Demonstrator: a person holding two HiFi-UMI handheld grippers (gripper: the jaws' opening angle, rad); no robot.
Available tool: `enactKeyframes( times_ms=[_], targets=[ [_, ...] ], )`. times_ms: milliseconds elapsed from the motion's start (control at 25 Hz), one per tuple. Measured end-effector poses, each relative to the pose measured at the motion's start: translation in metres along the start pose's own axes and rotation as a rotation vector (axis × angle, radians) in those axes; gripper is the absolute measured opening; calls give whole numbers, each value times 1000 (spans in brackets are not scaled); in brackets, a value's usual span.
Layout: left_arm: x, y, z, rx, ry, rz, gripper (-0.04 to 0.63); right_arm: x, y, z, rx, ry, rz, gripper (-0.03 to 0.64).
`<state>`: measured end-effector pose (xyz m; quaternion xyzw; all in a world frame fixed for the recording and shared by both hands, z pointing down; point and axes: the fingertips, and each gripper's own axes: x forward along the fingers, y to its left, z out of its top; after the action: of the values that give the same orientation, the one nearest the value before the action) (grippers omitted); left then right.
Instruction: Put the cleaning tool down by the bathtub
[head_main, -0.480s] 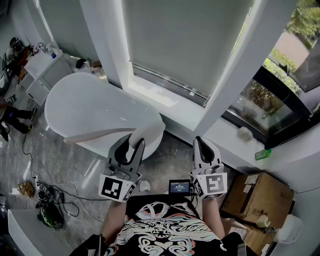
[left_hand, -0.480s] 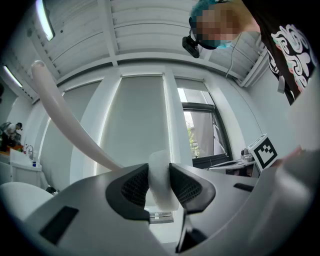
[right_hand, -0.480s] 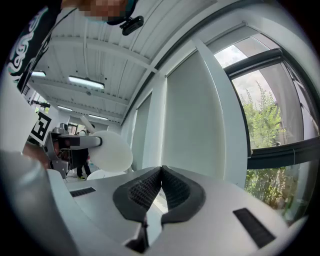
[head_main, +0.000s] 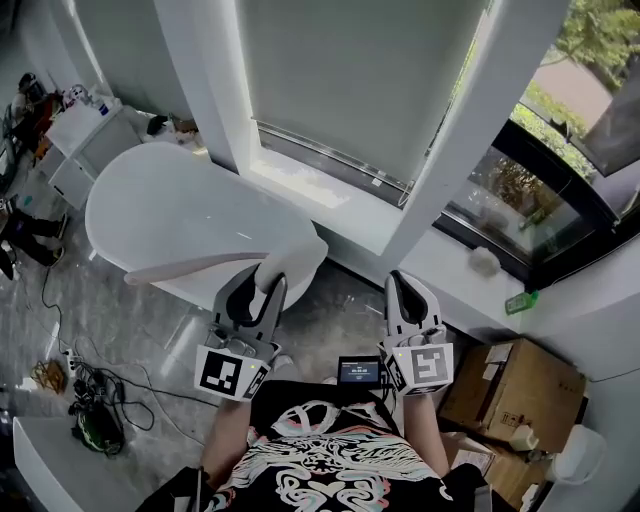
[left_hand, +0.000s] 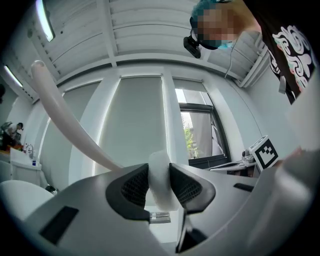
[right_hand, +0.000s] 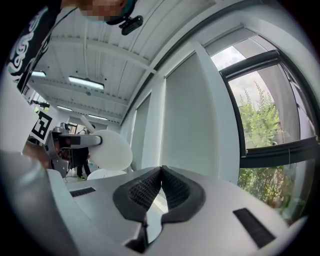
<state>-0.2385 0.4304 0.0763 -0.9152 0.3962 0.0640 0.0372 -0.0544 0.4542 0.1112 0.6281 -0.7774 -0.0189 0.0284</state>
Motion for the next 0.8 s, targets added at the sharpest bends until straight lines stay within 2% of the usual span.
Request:
enactKeyframes(
  times_ms=[120, 360, 800],
  targets=[
    [1, -5, -5, 6, 11, 1, 130, -4, -6, -2, 28, -10, -9, 28],
    [10, 0, -7, 7, 18, 8, 130, 2, -15, -5, 14, -2, -18, 28],
    [81, 17, -35, -11, 26, 6, 130, 48, -63, -16, 1, -4, -41, 28]
  ],
)
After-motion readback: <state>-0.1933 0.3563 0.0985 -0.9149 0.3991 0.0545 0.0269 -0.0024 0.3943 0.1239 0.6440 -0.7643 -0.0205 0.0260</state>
